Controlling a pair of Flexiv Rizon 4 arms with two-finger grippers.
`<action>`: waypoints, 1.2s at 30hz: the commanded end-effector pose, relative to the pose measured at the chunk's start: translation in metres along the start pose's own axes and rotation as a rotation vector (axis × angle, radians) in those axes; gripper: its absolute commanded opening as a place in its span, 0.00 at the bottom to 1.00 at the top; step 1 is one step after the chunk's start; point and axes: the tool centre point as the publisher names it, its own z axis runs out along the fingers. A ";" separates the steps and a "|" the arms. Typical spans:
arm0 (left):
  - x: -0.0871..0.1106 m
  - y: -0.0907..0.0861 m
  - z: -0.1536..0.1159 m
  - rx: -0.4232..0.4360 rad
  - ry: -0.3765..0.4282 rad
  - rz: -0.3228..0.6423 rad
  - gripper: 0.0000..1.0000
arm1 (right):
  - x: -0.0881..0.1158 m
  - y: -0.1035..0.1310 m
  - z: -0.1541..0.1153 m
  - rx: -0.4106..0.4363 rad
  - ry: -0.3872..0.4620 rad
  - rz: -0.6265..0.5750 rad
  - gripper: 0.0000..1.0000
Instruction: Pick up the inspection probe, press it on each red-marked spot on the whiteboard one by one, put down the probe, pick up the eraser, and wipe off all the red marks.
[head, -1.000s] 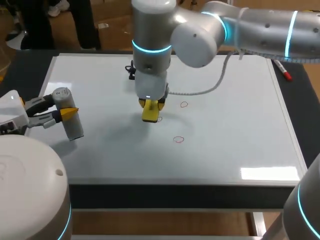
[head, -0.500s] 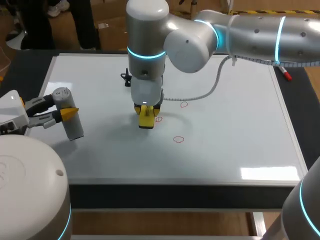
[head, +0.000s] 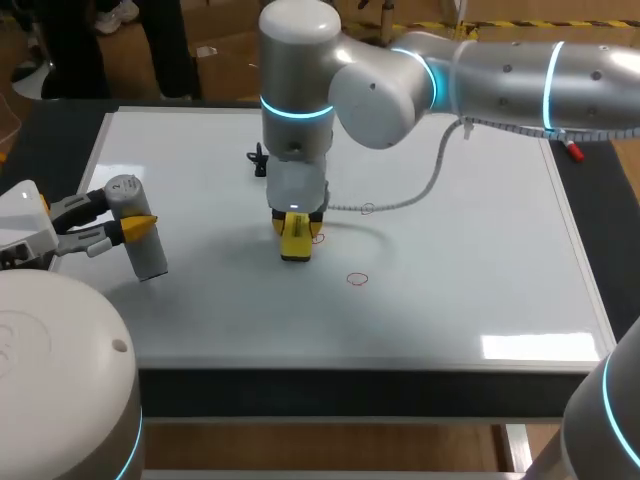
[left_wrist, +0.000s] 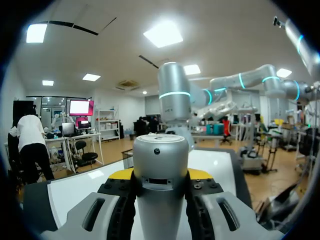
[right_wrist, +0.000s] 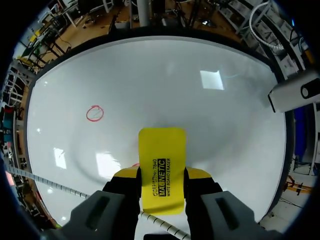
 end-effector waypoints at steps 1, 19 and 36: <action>0.000 -0.001 0.000 0.001 -0.001 0.001 0.00 | -0.001 -0.007 0.004 -0.009 0.003 -0.004 0.00; 0.000 -0.001 0.000 0.001 -0.001 0.001 0.00 | 0.020 -0.015 0.015 -0.036 0.010 0.036 0.00; 0.000 -0.001 0.000 0.001 -0.001 0.001 0.00 | 0.064 -0.020 0.002 -0.016 0.003 0.143 0.00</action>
